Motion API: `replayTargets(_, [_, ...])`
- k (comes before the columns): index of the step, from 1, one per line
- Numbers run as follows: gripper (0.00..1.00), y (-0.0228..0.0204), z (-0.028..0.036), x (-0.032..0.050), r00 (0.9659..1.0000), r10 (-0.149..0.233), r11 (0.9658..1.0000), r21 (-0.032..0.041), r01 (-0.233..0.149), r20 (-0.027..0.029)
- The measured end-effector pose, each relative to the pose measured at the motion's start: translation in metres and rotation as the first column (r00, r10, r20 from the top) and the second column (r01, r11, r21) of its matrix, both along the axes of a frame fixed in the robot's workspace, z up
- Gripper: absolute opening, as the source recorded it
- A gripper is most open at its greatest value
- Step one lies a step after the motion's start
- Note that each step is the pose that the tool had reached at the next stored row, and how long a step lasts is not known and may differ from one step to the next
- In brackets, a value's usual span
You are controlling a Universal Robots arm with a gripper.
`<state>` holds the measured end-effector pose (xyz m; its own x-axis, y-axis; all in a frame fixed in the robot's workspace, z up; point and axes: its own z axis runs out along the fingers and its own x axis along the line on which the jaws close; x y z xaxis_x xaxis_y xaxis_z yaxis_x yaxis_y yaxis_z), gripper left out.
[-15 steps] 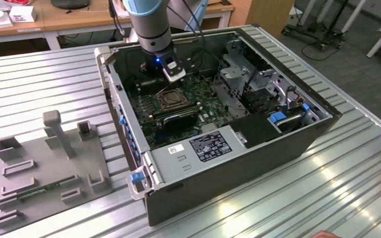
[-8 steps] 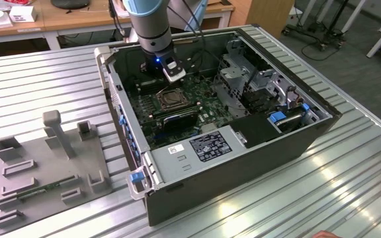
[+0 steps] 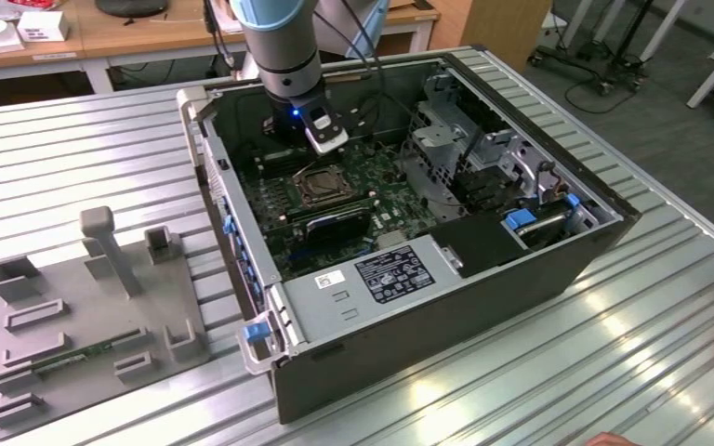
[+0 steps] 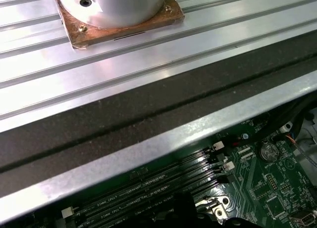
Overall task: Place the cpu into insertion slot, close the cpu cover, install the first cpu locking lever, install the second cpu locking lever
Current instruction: 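Install the first cpu locking lever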
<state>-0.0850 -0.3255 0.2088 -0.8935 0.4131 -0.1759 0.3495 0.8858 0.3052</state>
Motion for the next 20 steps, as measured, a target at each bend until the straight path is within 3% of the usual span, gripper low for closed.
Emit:
replayTargets(3, [0.1,0.0,0.0,0.0,1.0,0.0,1.0,0.0009,0.0,-0.0001])
replayTargets(6, [0.1,0.0,0.0,0.0,1.0,0.0,1.0,0.009,0.0,0.0001])
replayTargets(20, [0.1,-0.0011,-0.0024,0.0,1.0,0.0,1.0,0.0092,0.0,0.0001])
